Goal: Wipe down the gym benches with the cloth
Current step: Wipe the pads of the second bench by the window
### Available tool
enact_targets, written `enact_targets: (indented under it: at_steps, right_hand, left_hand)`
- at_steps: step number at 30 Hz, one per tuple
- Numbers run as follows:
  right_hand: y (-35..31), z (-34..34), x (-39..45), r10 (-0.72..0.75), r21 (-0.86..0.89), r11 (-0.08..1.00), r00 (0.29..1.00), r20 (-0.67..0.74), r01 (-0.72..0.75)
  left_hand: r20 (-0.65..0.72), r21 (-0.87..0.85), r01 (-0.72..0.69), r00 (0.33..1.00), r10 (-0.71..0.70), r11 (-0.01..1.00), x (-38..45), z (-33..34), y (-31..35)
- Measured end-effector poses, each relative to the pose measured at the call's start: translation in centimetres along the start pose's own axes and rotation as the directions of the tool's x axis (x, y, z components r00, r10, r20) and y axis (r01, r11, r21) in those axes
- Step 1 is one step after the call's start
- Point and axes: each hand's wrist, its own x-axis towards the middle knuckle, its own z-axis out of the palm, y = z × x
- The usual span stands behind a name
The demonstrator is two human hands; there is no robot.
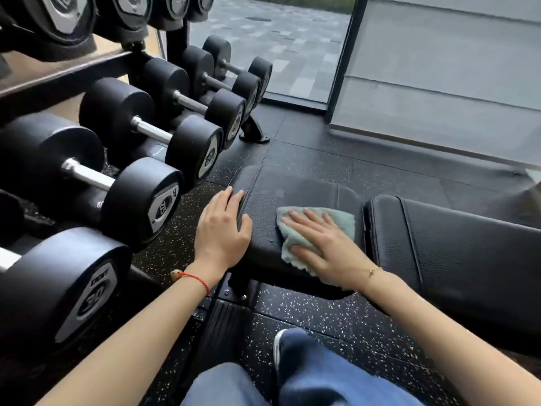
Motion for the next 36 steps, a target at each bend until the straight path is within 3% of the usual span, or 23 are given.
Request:
enact_targets:
  at_steps: [3, 6, 8, 11, 13, 15, 19, 21, 24, 26, 28, 31, 34, 36]
  right_hand:
    - [1.4, -0.5, 1.2, -0.003, 0.010, 1.000, 1.000, -0.007, 0.003]
    - [4.3, -1.3, 8.0, 0.250, -0.061, 0.966, 0.968, -0.025, -0.251]
    - [3.4, -0.6, 10.7, 0.296, -0.086, 0.951, 0.955, -0.016, -0.296]
    - [-1.9, 1.8, 8.0, 0.032, -0.027, 0.999, 0.999, 0.036, -0.031]
    - [-4.2, 2.5, 4.4, -0.160, 0.013, 0.987, 0.985, 0.062, 0.159]
    - [-3.1, 2.2, 4.4, -0.194, 0.015, 0.981, 0.979, 0.062, 0.194]
    - [0.2, 1.4, 13.2, 0.133, -0.073, 0.989, 0.991, 0.013, -0.132]
    - [-0.7, 2.1, 15.4, 0.203, -0.098, 0.975, 0.979, 0.004, -0.202]
    - [-4.2, 3.6, 11.2, -0.023, 0.005, 1.000, 1.000, 0.018, 0.023]
    - [-6.0, 4.1, 6.4, -0.221, -0.002, 0.975, 0.975, 0.037, 0.221]
    - [-5.3, 3.8, 5.5, -0.274, -0.007, 0.961, 0.960, 0.050, 0.275]
    - [-2.6, 2.1, 11.5, -0.070, 0.008, 0.998, 0.997, 0.021, 0.070]
    - [-0.2, 1.6, 16.4, 0.182, -0.091, 0.980, 0.982, 0.041, -0.178]
    - [-0.5, 2.1, 15.6, 0.185, -0.108, 0.978, 0.982, 0.032, -0.181]
  left_hand:
    - [0.015, 0.005, -0.009, 1.000, 0.009, 1.000, 0.2, 0.0, -0.2]
    - [0.063, -0.027, -0.017, 0.998, 0.019, 0.999, 0.2, -0.3, -0.5]
    - [0.081, -0.074, -0.011, 0.997, 0.017, 0.997, -0.2, -0.8, -1.5]
    - [0.083, -0.078, -0.029, 0.996, 0.036, 0.997, -1.5, -1.6, -4.2]
    - [0.092, -0.096, -0.047, 0.994, 0.056, 0.994, -2.2, -1.9, -5.4]
    - [0.086, -0.116, -0.050, 0.995, 0.060, 0.992, -2.5, -2.1, -5.6]
    - [0.086, -0.130, -0.043, 0.995, 0.054, 0.991, -2.6, -2.6, -5.3]
    - [0.095, -0.137, -0.035, 0.994, 0.048, 0.990, -2.7, -2.8, -5.4]
    - [0.083, -0.157, -0.035, 0.995, 0.048, 0.987, -2.9, -3.2, -5.5]
    - [0.074, -0.160, -0.053, 0.995, 0.066, 0.986, -3.2, -3.4, -5.5]
    - [0.077, -0.160, -0.072, 0.993, 0.085, 0.985, -3.6, -3.6, -5.5]
    - [0.094, -0.166, -0.062, 0.993, 0.078, 0.984, -3.9, -3.9, -5.4]
    - [0.090, -0.178, -0.042, 0.994, 0.058, 0.983, -3.8, -4.2, -4.7]
    - [0.096, -0.169, -0.049, 0.993, 0.066, 0.984, -3.4, -4.2, -4.3]
